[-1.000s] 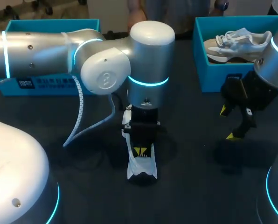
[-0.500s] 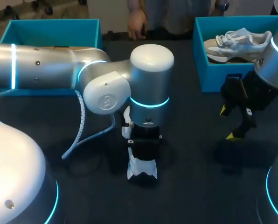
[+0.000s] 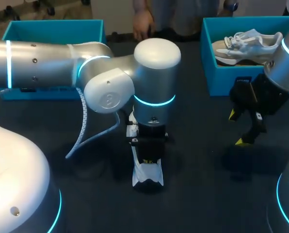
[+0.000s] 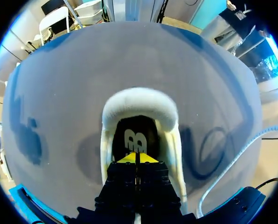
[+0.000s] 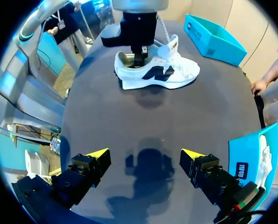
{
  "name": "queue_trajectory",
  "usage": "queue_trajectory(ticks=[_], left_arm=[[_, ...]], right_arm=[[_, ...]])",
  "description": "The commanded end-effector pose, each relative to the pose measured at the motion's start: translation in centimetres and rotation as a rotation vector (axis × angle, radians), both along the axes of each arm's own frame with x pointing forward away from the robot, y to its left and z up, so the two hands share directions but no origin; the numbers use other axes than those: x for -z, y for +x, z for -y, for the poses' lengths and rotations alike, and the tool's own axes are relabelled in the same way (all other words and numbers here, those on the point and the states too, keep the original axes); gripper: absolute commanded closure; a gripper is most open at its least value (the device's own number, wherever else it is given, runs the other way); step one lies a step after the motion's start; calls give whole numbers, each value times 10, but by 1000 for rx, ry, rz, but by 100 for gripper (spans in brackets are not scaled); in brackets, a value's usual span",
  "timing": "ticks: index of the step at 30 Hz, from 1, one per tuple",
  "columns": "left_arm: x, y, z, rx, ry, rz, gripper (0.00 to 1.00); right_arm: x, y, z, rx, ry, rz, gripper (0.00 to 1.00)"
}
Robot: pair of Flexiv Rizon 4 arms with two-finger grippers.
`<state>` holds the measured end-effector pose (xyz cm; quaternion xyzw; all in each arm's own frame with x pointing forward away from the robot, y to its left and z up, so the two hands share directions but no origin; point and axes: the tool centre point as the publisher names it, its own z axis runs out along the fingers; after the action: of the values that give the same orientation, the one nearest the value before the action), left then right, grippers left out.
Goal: Take the shoe out of the shoebox, open the shoe tongue, remove and reinsert the insole, then place the shoe into the shoebox
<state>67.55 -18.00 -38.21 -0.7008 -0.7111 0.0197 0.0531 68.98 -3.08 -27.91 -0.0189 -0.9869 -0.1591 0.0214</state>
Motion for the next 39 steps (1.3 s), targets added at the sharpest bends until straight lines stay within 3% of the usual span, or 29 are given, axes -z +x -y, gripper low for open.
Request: queue_trajectory(ticks=[1, 12, 14, 15, 16, 17, 18, 39], left_arm=[[-16, 1, -9, 1, -29, 27, 100], [-17, 20, -2, 6, -15, 75, 100], [-16, 19, -3, 3, -15, 74, 91], [-16, 19, -3, -2, -12, 74, 61], [-16, 19, -3, -10, -10, 80, 55], [-16, 19, -3, -11, -10, 81, 32], [-15, 19, -3, -11, -12, 79, 0], [-21, 38, -11, -46, -28, 84, 0]], right_arm=[[1, 0, 0, 1, -3, 1, 0], [1, 0, 0, 1, -3, 1, 0], [1, 0, 0, 1, -3, 1, 0], [1, 0, 0, 1, -3, 1, 0], [1, 0, 0, 1, -3, 1, 0], [1, 0, 0, 1, -3, 1, 0], [1, 0, 0, 1, -3, 1, 0], [1, 0, 0, 1, -3, 1, 0]])
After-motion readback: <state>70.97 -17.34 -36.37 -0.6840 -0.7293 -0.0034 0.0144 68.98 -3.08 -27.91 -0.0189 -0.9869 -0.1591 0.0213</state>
